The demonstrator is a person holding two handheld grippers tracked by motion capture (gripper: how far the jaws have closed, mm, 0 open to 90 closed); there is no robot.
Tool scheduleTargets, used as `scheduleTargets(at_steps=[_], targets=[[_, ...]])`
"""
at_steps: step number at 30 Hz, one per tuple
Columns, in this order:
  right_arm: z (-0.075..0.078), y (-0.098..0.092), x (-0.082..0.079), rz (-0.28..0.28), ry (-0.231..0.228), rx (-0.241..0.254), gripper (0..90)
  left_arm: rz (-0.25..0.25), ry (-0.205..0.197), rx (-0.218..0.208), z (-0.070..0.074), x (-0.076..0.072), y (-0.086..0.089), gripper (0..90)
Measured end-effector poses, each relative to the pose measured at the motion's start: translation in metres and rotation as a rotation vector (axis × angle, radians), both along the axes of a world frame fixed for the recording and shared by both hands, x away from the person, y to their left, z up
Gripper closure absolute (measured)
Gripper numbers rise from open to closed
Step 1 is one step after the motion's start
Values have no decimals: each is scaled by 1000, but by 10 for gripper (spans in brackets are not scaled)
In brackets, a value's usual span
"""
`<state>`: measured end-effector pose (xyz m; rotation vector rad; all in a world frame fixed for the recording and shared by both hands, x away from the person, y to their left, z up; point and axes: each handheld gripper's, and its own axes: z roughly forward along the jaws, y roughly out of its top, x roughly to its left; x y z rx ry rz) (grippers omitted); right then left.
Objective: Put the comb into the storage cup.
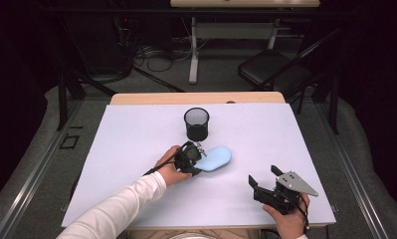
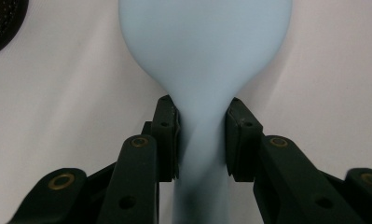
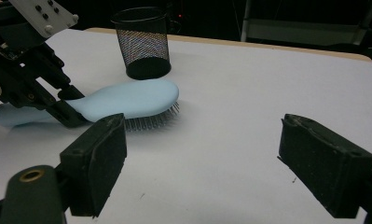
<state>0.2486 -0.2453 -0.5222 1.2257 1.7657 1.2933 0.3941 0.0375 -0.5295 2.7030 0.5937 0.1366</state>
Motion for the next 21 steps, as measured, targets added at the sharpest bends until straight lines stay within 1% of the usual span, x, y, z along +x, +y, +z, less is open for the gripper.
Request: scheduleTargets(at_steps=[11,16,18,21], targets=[[0,0,0,-1,1,1,147,13,3,-14,4,-1,1,696],[0,0,0,-1,1,1,147,26,-6,-32,7,-1,2,696],[0,0,0,-1,-1,1,147,32,-3,-40,9,-1,3,696],[0,0,0,-2,0,1,147,52,-7,-54,11,-1,4,696]])
